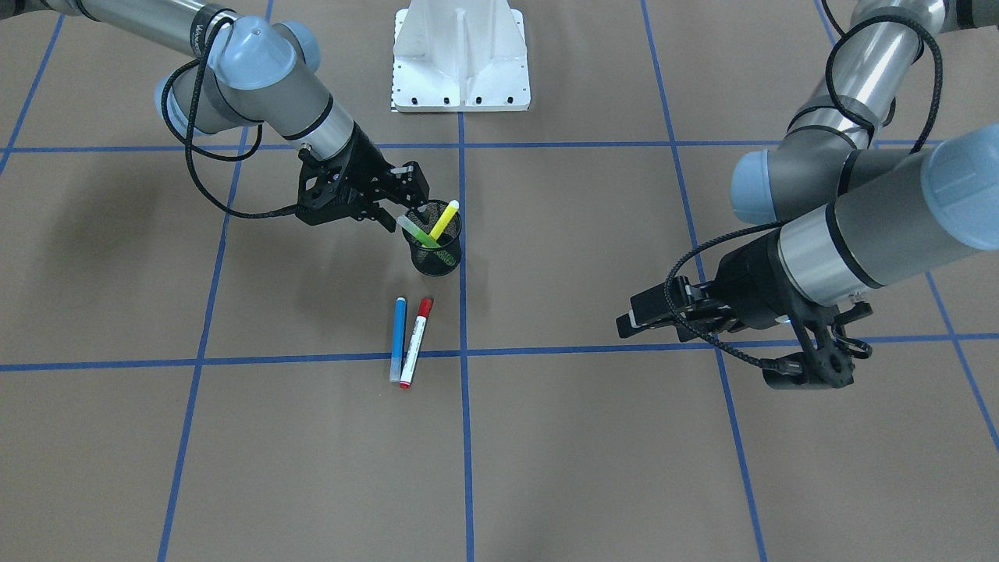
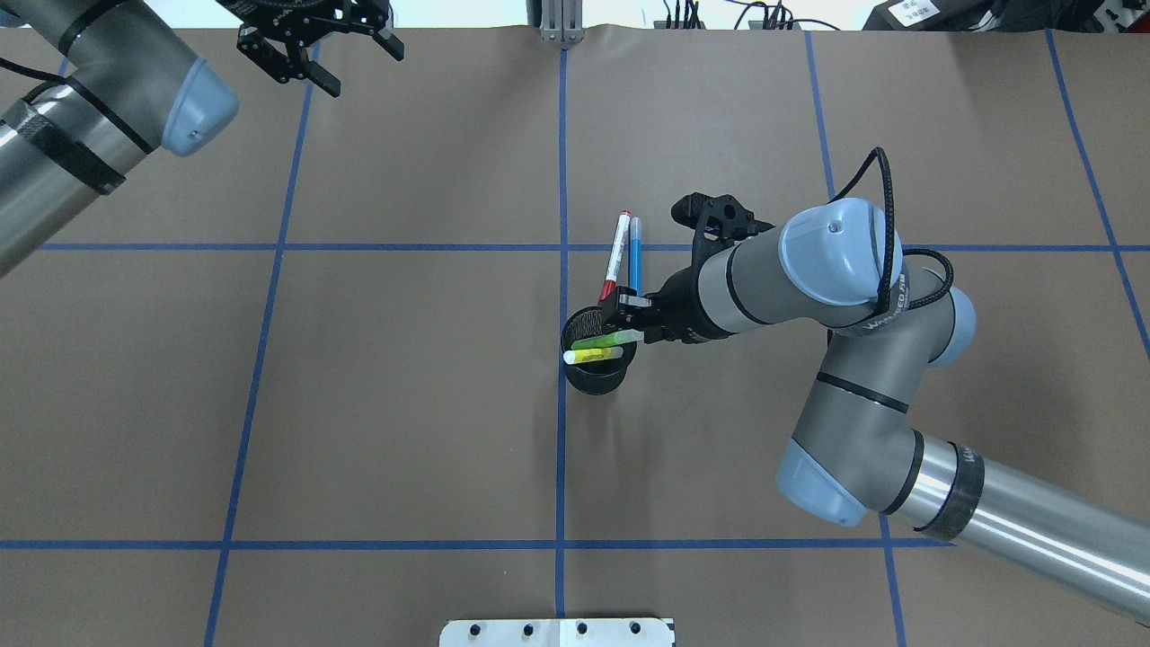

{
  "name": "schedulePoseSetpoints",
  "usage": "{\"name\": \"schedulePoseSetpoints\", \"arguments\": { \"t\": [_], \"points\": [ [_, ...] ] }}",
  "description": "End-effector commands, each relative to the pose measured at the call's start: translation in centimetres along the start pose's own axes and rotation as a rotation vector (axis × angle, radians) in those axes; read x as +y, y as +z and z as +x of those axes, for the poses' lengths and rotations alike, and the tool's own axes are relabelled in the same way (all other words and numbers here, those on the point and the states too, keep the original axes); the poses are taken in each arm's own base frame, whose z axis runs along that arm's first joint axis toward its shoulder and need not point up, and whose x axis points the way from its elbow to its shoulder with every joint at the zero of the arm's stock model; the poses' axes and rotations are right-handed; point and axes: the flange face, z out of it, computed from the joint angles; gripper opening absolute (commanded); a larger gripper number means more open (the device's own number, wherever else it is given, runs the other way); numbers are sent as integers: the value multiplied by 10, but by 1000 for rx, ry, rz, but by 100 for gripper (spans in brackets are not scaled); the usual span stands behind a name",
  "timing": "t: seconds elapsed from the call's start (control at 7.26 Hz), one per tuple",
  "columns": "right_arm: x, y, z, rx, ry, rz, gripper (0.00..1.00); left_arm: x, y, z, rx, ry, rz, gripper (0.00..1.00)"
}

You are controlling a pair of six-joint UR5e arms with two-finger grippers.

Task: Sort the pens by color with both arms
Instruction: 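Close the right gripper on the green highlighter in the cup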

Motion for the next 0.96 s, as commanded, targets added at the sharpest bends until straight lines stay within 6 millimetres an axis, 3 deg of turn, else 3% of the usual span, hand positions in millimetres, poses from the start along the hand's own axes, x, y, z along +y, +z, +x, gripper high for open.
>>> {"name": "schedulePoseSetpoints", "arguments": {
  "t": [0.0,0.69,0.83],
  "points": [
    [-7,-2,3,4,5,-6,58,0,0,0,0,1,0,99],
    [5,8,7,13,15,-21,57,1,0,-1,0,1,2,99],
    [6,8,7,11,15,-21,45,1,0,-1,0,1,2,99]
  ]
}}
